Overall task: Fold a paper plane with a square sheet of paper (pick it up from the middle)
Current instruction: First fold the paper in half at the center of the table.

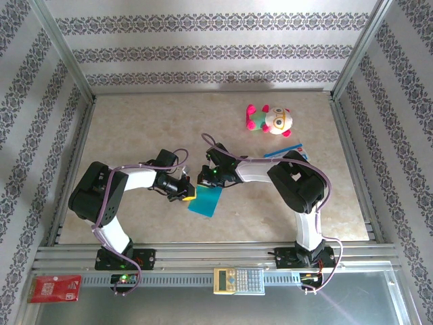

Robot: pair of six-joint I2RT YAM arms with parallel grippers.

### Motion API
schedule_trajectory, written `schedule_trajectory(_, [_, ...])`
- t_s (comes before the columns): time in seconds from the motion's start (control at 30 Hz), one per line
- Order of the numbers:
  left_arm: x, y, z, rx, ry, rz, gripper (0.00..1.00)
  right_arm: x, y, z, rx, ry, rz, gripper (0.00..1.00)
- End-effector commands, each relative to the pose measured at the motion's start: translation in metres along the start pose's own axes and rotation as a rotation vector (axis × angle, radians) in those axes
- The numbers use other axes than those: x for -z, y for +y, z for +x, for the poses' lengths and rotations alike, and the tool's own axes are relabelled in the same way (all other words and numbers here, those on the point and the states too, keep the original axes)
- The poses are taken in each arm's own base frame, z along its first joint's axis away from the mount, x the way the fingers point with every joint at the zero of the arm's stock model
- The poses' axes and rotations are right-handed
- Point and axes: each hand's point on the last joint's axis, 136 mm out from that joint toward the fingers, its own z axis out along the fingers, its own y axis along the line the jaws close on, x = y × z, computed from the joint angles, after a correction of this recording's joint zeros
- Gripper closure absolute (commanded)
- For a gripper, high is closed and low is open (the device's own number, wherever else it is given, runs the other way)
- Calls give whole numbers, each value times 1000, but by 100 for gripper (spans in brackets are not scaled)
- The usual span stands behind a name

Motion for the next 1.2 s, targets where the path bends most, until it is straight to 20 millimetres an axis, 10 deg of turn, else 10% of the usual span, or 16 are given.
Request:
schedule_trajectory(0.0, [-17,75,55,143,142,-270,100,-3,-34,-30,-37,-82,100,95])
schedule_trajectory(0.33, [-20,78,58,139,151,-278,100,5,-24,-51,-25,-96,36,95])
schedule_trajectory(0.7, [-21,77,55,134,148,-276,100,13,23,-24,72,-46,-99,95])
schedule_trajectory(1.17, [-21,78,54,134,146,-279,100,-10,2,1,43,17,-34,96])
